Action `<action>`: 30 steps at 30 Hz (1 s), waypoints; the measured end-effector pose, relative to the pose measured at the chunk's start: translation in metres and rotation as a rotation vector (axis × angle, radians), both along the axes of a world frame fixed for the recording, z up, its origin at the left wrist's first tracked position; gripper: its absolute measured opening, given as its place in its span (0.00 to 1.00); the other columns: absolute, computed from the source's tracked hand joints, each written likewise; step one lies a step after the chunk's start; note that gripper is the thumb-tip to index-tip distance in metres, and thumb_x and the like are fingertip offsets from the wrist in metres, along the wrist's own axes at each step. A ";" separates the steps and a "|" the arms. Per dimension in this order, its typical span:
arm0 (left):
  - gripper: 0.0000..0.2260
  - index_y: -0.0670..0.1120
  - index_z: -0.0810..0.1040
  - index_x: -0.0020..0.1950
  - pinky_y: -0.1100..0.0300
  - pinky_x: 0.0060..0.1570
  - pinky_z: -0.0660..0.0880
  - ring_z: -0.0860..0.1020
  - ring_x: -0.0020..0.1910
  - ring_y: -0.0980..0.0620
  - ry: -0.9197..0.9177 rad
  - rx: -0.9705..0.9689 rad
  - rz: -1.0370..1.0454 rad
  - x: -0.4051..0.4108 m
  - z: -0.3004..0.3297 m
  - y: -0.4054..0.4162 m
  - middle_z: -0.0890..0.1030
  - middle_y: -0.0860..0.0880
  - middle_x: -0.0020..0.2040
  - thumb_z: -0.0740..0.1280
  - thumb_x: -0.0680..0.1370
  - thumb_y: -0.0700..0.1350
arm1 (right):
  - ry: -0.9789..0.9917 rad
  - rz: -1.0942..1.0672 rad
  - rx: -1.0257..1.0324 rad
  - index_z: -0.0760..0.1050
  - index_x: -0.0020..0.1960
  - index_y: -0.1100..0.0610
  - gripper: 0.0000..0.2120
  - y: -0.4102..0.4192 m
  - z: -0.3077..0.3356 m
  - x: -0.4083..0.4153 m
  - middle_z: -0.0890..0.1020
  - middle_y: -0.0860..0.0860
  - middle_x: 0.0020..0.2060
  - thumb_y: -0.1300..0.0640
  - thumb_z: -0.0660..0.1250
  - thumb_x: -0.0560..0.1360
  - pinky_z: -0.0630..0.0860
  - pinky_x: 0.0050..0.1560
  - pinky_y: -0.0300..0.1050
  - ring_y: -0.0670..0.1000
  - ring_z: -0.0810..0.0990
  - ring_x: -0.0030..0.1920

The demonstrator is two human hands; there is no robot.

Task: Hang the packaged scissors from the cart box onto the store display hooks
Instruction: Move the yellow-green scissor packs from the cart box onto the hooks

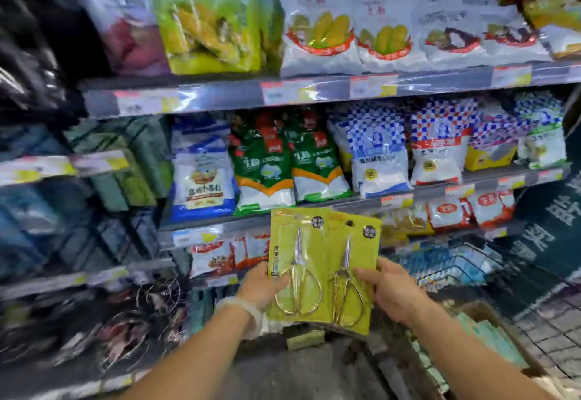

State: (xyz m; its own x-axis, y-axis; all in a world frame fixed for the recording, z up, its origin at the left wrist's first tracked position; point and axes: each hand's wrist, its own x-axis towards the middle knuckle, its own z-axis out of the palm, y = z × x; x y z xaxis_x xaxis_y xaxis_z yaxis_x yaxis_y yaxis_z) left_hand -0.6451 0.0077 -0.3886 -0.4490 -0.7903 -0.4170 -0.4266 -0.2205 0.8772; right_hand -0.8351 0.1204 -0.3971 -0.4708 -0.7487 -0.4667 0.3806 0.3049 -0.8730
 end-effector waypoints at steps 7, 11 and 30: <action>0.12 0.40 0.76 0.58 0.67 0.35 0.73 0.77 0.44 0.50 0.026 0.008 0.331 0.185 0.005 -0.033 0.80 0.46 0.48 0.69 0.76 0.39 | 0.091 0.282 -0.033 0.77 0.54 0.61 0.09 -0.095 0.010 0.157 0.83 0.58 0.43 0.68 0.64 0.75 0.78 0.47 0.55 0.57 0.80 0.40; 0.11 0.42 0.78 0.55 0.62 0.38 0.74 0.79 0.45 0.49 0.012 -0.016 0.493 0.311 0.014 -0.045 0.81 0.46 0.47 0.71 0.75 0.44 | 0.100 0.404 -0.069 0.77 0.48 0.59 0.06 -0.138 0.018 0.279 0.83 0.58 0.43 0.68 0.65 0.75 0.78 0.32 0.41 0.52 0.81 0.36; 0.08 0.46 0.79 0.46 0.41 0.59 0.74 0.81 0.50 0.41 0.279 0.008 1.022 0.710 -0.001 -0.102 0.84 0.44 0.44 0.68 0.74 0.33 | 0.122 0.866 -0.164 0.75 0.54 0.55 0.09 -0.305 0.022 0.706 0.81 0.52 0.48 0.65 0.65 0.76 0.71 0.37 0.42 0.50 0.78 0.43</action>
State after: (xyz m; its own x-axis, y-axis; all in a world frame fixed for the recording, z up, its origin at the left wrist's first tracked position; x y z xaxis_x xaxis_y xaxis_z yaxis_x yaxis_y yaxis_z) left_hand 0.0647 -0.0942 -0.3893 0.3470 -0.8444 -0.4082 0.1811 -0.3667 0.9125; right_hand -0.1292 -0.1843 -0.3750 0.2524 -0.9179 -0.3060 -0.0237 0.3103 -0.9503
